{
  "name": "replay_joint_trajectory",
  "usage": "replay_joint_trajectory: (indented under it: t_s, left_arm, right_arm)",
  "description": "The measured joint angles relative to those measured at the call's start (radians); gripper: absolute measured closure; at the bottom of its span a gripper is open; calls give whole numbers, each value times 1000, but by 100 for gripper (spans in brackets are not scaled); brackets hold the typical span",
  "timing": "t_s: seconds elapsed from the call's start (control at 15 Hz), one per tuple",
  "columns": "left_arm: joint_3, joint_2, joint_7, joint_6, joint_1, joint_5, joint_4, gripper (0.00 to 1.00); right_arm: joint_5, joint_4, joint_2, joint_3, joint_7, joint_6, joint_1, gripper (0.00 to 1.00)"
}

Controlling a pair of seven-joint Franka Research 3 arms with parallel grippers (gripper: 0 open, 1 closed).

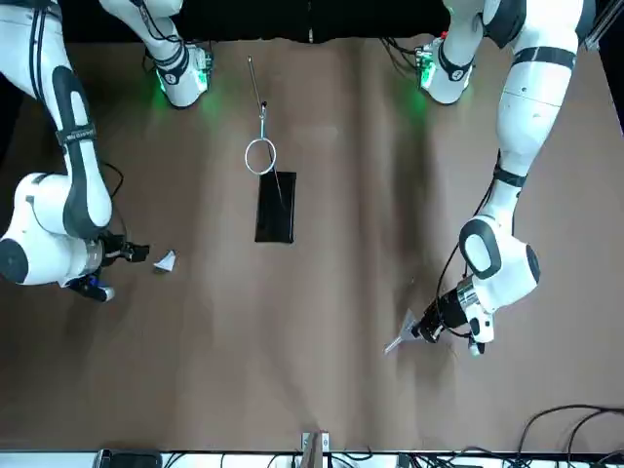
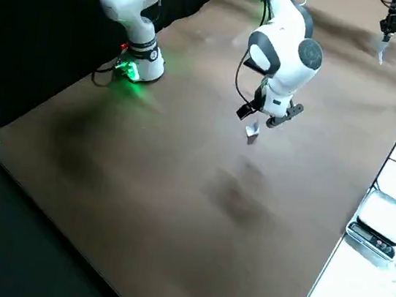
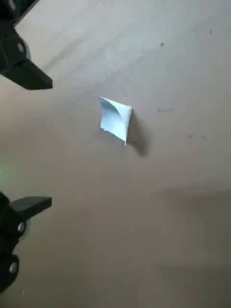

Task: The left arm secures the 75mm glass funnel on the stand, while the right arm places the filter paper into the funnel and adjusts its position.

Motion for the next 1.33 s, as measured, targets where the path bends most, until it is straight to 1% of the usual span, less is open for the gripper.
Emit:
replay_joint_trajectory:
  t_s: [0.07, 0.2, 0.27, 0.4, 0.47, 0.67, 0.73, 0.8, 0.93, 1.07, 1.13, 1.2, 1.27, 1.33]
  left_arm:
    - [0, 0, -4, 2, -1, 0, 4, 96]
    - [-1, -2, -6, 3, 0, 0, 16, 97]
    - [-1, -6, -6, 6, 0, 0, 22, 97]
    - [1, -27, -12, 8, 3, 0, 32, 97]
    - [3, -64, -46, 8, 3, 0, 35, 97]
    - [3, -136, -132, -6, 0, 22, 35, 97]
    - [2, -165, -176, -41, -1, 59, 34, 97]
    - [2, -195, -239, -95, -1, 120, 33, 97]
    - [-3, -260, -420, -220, -2, 309, 34, 97]
    - [-16, -309, -572, -306, -8, 463, 34, 97]
    - [-24, -328, -624, -347, -19, 513, 34, 97]
    - [-30, -345, -665, -383, -34, 543, 34, 97]
    - [-33, -359, -698, -416, -52, 559, 34, 97]
    - [-36, -373, -729, -450, -73, 572, 34, 97]
  right_arm:
    - [12, 0, 5, 0, 20, 1, -3, 3]
    - [53, 0, 8, 0, 49, 1, -9, 6]
    - [69, 0, 9, 0, 77, 2, -10, 11]
    - [87, 0, 12, 0, 166, 23, -11, 12]
    - [93, -1, 23, 2, 262, 60, -10, 15]
    - [97, -2, 53, 7, 401, 114, -6, 15]
    - [98, -2, 59, 9, 433, 122, -5, 19]
    - [98, -2, 63, 9, 456, 124, -5, 20]
    - [102, -4, 67, 9, 482, 125, -5, 22]
    - [108, -5, 72, 9, 516, 132, -5, 30]
    - [109, -6, 75, 10, 543, 138, -5, 30]
    - [109, -6, 80, 10, 577, 147, -5, 34]
    - [110, -6, 87, 11, 611, 162, -5, 34]
    - [110, -7, 95, 13, 647, 185, -4, 37]
